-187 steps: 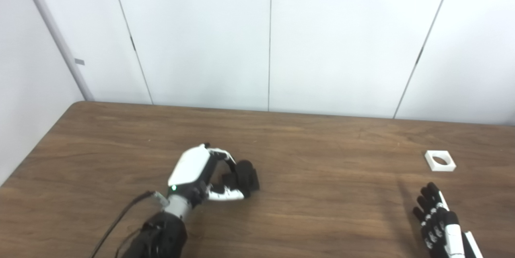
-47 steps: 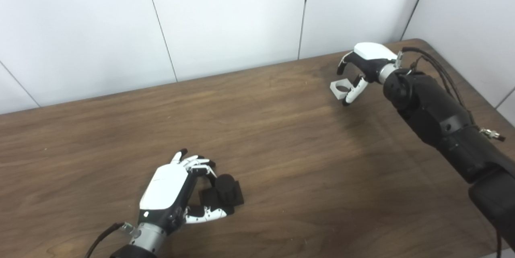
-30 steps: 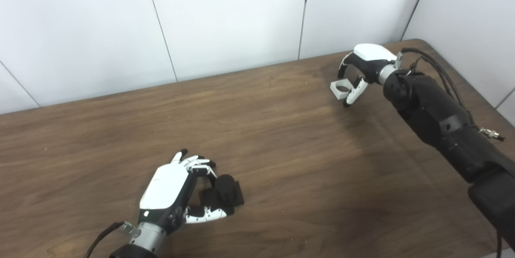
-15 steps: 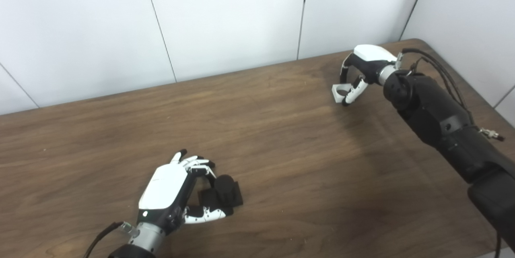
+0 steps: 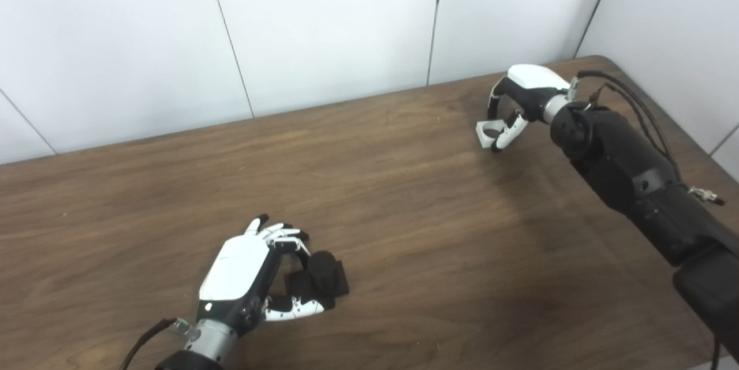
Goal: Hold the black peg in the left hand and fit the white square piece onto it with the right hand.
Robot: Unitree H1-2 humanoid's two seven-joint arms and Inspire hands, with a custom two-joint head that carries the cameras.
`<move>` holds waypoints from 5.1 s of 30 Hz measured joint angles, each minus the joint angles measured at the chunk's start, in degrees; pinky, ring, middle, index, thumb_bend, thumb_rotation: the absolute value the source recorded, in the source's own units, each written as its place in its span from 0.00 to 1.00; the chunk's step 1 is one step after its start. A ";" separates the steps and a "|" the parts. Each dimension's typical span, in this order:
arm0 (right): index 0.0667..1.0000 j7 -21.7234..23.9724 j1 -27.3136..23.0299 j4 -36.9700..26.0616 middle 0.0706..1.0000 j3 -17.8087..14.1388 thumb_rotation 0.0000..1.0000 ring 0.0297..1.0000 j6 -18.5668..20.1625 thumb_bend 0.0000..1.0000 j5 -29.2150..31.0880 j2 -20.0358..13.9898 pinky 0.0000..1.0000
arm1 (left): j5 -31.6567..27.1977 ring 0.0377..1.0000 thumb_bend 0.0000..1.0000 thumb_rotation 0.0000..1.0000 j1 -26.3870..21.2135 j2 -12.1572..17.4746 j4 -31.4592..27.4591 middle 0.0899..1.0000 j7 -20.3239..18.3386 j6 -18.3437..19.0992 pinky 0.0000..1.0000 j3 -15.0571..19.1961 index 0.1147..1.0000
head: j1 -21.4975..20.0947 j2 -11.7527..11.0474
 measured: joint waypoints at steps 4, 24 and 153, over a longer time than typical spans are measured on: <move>0.45 0.37 1.68 -3.20 0.78 -0.30 0.13 0.93 -0.64 0.52 0.13 -0.13 0.96 | 0.12 0.85 0.52 0.06 0.01 -0.02 -0.06 0.74 -0.04 0.06 1.00 -0.04 0.42 | 0.09 -0.09; 0.45 7.34 4.22 -21.29 0.79 -1.52 0.13 0.95 -2.86 0.52 -0.90 -2.13 0.96 | 0.94 0.86 0.52 0.06 0.02 -0.22 -0.05 0.74 0.00 0.16 1.00 -0.15 0.42 | 3.34 -0.09; 0.45 30.42 5.78 -43.92 0.76 7.51 0.13 0.91 -11.86 0.52 -6.09 19.26 0.82 | 4.50 0.86 0.52 0.06 -0.08 -3.54 -0.22 0.74 0.32 4.08 1.00 -2.60 0.42 | 13.36 1.76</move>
